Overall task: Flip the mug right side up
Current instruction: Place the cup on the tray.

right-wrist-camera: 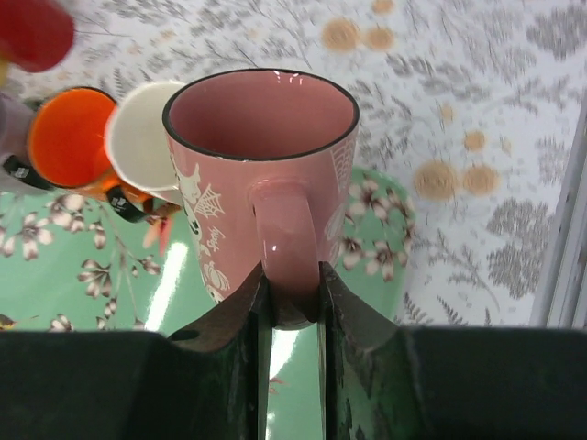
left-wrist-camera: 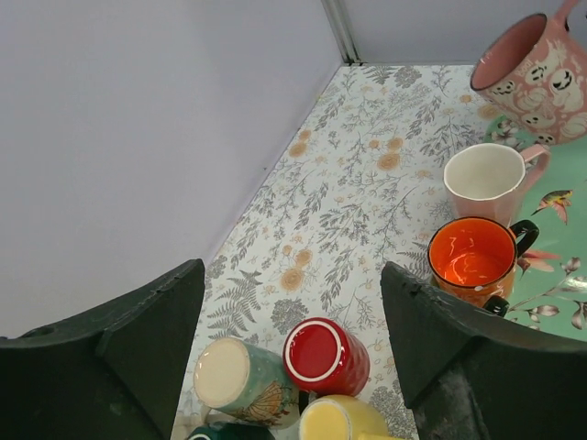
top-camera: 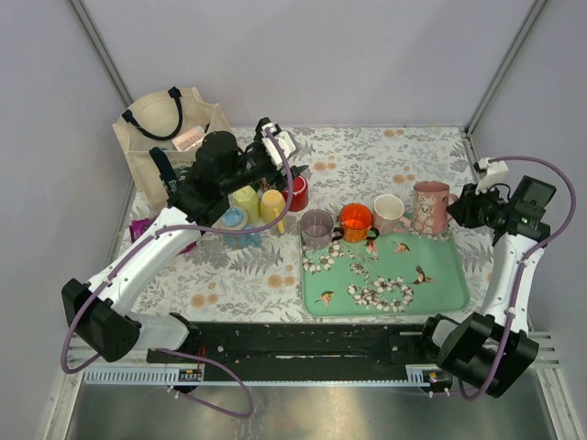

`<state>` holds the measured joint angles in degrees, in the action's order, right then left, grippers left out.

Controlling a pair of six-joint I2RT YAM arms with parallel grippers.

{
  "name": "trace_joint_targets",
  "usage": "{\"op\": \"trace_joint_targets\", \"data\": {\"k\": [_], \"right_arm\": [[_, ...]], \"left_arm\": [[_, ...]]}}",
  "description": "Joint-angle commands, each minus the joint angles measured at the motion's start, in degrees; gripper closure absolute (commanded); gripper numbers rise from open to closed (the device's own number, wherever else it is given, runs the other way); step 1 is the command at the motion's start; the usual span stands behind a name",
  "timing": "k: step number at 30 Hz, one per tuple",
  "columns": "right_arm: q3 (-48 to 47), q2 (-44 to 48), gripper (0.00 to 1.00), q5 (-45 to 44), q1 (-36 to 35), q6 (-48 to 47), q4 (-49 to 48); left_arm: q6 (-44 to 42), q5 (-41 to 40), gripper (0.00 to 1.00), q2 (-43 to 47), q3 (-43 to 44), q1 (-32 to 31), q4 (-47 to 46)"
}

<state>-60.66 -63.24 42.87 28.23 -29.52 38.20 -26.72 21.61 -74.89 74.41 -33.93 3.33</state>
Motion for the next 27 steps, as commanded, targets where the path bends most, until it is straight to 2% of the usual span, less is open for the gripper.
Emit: {"op": "trace_joint_targets", "data": {"k": [1, 6, 9, 14, 19, 24, 27], "right_arm": [[4.49, 2.95, 1.00, -0.51, 4.28, -0.54, -8.93], [9.06, 2.07, 1.00, -1.56, 5.87, -3.17, -10.59], [13.63, 1.72, 1.00, -1.48, 5.70, -3.00, -16.73], [24.26, 4.97, 1.00, -4.11, 5.17, -10.55, -27.02], [29.98, 8.92, 1.00, -3.50, 5.08, -18.64, -25.10], [32.89, 11.65, 1.00, -7.53, 5.17, -19.87, -22.30], [31.14, 10.60, 0.89, -6.93, 5.52, -19.88, -17.39]], "left_arm": [[3.25, -2.80, 0.19, 1.15, 1.27, 0.27, -1.31], [3.60, -3.85, 0.19, 3.17, -0.58, 0.36, -0.87], [3.78, -4.38, 0.20, 3.79, -1.55, 0.36, -0.43], [3.34, -6.22, 0.20, 4.84, -2.43, 0.27, 0.35], [3.43, -6.67, 0.20, 4.85, -2.43, 0.27, 1.32], [5.62, -6.40, 0.21, 3.88, -1.99, 0.18, 0.36], [5.72, -6.05, 0.21, 3.96, -2.16, 0.01, 0.45]]}}
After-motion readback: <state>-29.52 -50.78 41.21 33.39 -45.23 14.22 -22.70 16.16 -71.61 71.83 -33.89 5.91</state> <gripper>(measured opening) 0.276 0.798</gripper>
